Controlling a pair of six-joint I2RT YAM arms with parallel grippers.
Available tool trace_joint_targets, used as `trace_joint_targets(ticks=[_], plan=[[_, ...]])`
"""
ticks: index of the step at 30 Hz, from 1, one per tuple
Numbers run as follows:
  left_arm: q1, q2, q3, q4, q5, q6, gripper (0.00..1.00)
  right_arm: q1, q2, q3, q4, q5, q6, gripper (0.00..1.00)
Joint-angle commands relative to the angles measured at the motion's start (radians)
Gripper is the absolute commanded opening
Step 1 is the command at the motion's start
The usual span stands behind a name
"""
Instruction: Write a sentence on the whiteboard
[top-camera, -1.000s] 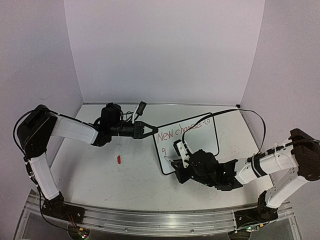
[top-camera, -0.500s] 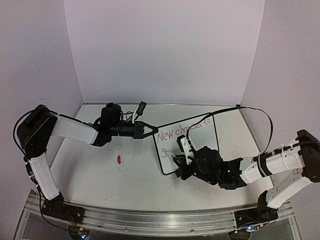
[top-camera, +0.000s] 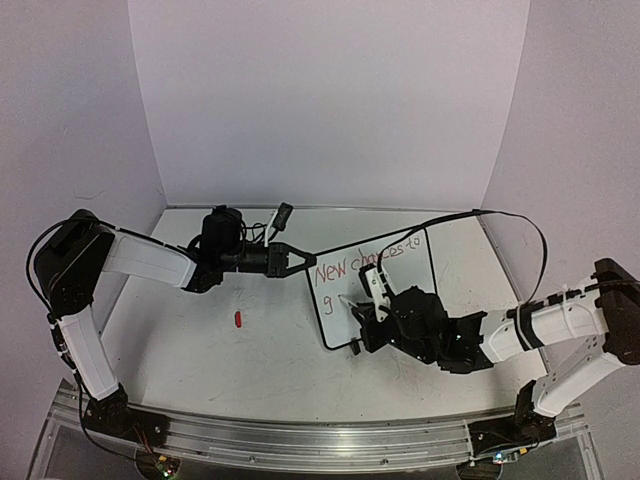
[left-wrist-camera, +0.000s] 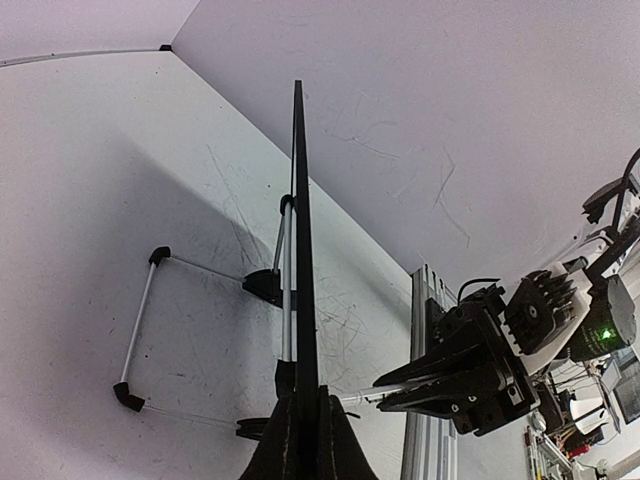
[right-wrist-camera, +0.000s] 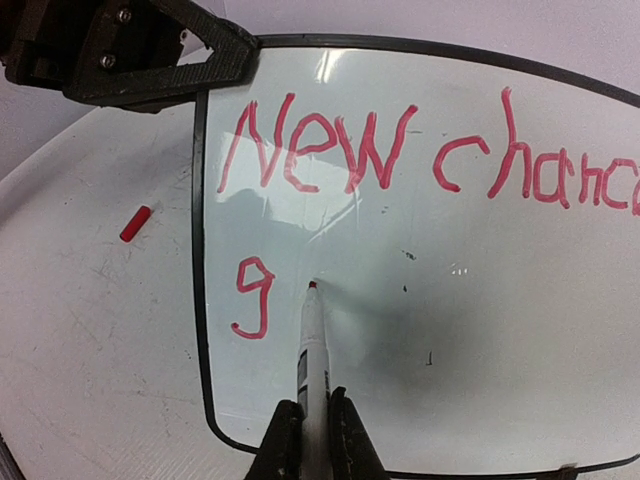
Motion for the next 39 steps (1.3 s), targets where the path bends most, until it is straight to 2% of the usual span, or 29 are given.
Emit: trace_joint_targets(ticks=[1,19,39], plan=[[-0.010,-0.017,0.017,-0.076,0.027,0.012,0.00,0.000,0.012,0.042,0.054,-0.013,-0.032,0.00],[-0.010,-0.022,0.017,-0.076,0.031,0.014,0.00,0.000,0.045,0.059,0.069,-0.011,-0.032,0.00],[-0.010,-0.021,0.017,-0.076,0.031,0.013,0.00,0.000,0.045,0.026,0.012,-0.005,0.023,0.00]])
